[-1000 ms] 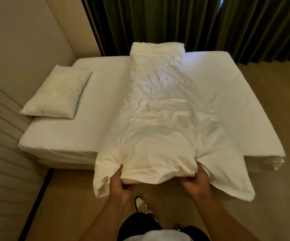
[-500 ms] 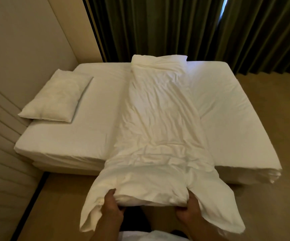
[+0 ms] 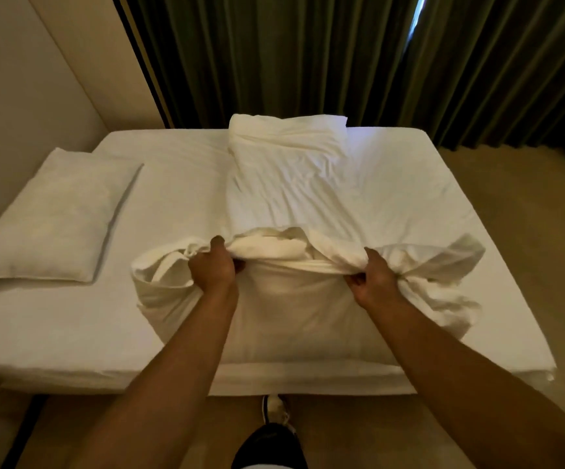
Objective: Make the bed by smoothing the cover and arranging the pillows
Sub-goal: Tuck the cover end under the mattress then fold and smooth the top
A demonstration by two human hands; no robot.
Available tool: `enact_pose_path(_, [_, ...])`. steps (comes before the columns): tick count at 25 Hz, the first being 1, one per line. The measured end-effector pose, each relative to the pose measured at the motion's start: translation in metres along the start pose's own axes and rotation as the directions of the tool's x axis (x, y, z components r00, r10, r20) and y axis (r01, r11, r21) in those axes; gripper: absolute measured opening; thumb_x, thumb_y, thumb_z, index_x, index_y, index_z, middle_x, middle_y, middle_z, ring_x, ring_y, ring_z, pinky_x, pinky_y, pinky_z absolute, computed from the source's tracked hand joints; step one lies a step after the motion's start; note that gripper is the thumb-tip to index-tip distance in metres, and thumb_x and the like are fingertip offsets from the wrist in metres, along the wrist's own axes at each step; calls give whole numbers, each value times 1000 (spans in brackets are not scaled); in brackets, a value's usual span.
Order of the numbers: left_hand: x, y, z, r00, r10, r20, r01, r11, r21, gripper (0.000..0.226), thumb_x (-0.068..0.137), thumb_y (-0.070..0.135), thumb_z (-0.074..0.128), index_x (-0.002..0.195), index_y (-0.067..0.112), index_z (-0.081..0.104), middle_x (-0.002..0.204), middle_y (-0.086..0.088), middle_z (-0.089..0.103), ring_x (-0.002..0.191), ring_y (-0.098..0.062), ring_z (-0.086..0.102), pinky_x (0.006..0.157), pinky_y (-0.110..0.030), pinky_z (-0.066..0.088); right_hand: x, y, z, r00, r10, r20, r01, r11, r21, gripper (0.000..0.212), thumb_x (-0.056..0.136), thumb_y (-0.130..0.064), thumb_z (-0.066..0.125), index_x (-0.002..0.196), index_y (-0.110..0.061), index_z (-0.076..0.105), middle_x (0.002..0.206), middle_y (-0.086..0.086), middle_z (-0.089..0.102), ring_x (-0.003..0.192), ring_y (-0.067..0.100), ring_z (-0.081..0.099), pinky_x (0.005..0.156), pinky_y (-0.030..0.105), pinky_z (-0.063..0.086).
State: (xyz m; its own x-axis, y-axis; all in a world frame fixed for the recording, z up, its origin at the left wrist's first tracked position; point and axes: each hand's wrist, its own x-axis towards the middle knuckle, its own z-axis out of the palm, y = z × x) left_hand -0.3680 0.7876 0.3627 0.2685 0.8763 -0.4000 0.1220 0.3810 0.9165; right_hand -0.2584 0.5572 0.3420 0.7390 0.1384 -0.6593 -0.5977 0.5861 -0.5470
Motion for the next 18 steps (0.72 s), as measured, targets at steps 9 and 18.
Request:
enact_pose_path(9, [127,21,89,772,-49,634,-472,623,623,67,95,62,46,153,31,32,156,-1,40,142,-22,40,115,-37,32,107,-47,62,999,-33,-4,25,838,-545,14,98,-19,53,89,-19,63,84,3,58,76,22,55,71,34,45])
enact_pose_path(18, [135,-91,88,781,-354,514,-556,-19,831,67,96,67,35,154,35,28,163,-4,26,151,-29,18,120,-57,15,200,-16,-40,997,0,74,74,-110,-991,45,95,-31,57,139,-25,52,137,13,57,117,25,59,102,40,46])
